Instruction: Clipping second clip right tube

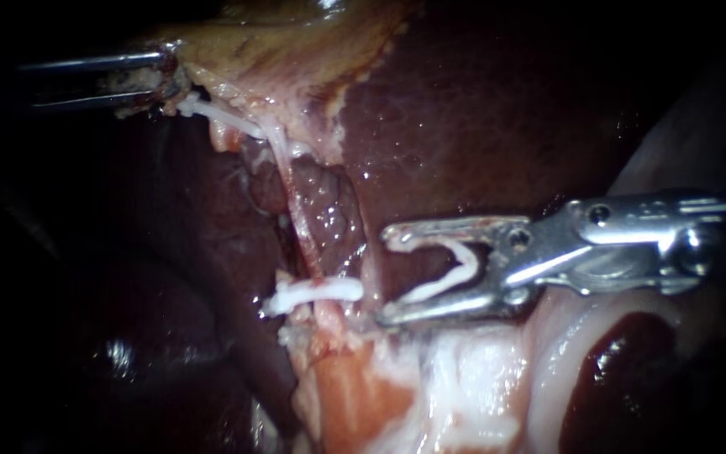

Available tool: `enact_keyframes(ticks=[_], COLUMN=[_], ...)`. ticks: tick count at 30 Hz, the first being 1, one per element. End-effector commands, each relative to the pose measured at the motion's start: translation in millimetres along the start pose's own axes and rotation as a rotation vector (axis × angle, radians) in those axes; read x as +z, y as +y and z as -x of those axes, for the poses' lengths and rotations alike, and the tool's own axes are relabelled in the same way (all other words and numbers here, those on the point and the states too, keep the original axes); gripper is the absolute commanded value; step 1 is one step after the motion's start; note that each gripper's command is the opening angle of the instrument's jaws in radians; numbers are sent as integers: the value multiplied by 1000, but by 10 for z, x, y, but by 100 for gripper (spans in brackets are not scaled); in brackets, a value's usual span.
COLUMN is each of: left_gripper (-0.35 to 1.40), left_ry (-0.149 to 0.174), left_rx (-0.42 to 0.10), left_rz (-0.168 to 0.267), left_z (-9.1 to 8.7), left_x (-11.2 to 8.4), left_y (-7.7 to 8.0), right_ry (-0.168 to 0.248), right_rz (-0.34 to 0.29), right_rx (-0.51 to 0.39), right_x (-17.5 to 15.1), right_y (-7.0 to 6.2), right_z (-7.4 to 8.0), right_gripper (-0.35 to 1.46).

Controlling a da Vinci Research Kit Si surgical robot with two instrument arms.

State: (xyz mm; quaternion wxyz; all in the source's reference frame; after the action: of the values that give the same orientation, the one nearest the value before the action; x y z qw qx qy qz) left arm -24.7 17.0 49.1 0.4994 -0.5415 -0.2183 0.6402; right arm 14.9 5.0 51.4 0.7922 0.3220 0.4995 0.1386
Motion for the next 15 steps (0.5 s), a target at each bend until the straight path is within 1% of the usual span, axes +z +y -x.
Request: enact_keyframes(ticks=[1,3,9,12,15], left_gripper=[-35,-35,-35,-35,-35], left_ry=[0,0,0,0,1], left_rx=[0,0,0,0,0], left_rz=[0,0,-1,-1,-1], left_z=[0,0,0,0,0], left_x=[0,0,0,0,1], left_y=[0,1,2,2,2], right_ry=[-1,-1,1,4,18], right_rz=[0,4,19,22,21], right_rx=[-3,7,28,46,68], right_x=[6,16,35,43,52], right_y=[3,9,29,35,37], right_z=[0,-2,-4,-3,-3], right_gripper=[45,45,45,45,45])
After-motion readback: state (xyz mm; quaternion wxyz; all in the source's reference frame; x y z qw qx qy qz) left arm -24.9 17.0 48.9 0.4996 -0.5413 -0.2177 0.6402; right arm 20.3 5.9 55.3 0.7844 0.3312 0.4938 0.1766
